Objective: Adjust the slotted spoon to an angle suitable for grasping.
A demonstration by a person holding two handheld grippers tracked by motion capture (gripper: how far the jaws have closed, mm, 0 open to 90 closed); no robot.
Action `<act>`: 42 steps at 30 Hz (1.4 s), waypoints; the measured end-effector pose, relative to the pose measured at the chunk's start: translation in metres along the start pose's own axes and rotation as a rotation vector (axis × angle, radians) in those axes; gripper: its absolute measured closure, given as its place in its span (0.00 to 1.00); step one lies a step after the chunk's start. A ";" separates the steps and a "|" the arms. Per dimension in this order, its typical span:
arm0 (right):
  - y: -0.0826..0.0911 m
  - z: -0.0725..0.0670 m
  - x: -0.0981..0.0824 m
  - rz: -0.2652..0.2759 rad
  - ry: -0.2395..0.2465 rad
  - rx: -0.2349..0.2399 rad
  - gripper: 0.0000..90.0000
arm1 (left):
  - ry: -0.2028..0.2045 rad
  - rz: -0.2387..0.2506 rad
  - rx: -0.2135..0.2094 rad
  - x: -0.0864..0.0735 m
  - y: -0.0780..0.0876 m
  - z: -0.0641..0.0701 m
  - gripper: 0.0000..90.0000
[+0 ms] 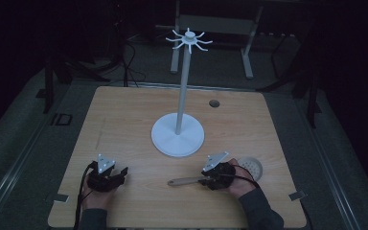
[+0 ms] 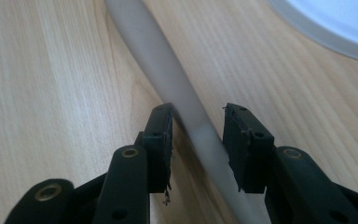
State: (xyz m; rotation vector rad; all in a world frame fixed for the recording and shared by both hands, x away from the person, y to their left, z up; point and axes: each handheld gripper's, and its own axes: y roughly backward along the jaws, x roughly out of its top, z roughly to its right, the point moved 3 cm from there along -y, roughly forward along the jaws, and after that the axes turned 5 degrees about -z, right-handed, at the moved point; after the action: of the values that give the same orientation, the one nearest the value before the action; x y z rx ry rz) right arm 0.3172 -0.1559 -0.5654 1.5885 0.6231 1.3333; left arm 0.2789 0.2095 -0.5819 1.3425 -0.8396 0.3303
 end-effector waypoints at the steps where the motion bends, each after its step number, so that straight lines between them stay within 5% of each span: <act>1: -0.003 0.001 0.001 -0.014 0.018 0.015 0.68 | 0.001 0.000 0.000 0.000 0.000 0.000 0.49; 11: -0.001 0.005 0.006 -0.039 0.113 0.026 0.78 | 0.001 -0.002 0.002 0.000 0.000 0.000 0.49; 17: 0.006 0.012 0.003 -0.012 0.080 -0.013 0.84 | 0.001 -0.002 0.002 0.000 0.000 0.000 0.49; 23: 0.015 0.024 -0.002 0.046 -0.002 -0.061 0.84 | 0.001 -0.002 0.002 0.000 0.000 0.000 0.49; 25: 0.018 0.034 -0.004 0.035 -0.076 -0.126 0.84 | -0.002 -0.004 0.003 0.000 0.000 0.000 0.49; 28: 0.016 0.044 -0.007 -0.001 -0.139 -0.163 0.84 | -0.001 -0.004 0.003 0.000 0.000 0.000 0.49; 35: 0.015 0.050 -0.002 -0.048 -0.145 -0.199 0.83 | -0.002 -0.003 0.002 0.000 0.000 0.000 0.49; 42: 0.006 0.056 0.008 -0.116 -0.138 -0.159 0.77 | 0.000 -0.004 0.002 0.000 0.000 0.000 0.49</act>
State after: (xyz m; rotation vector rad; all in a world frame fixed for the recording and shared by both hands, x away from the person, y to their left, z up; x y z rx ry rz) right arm 0.3709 -0.1699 -0.5546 1.4789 0.5039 1.1485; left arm 0.2793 0.2095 -0.5816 1.3455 -0.8374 0.3279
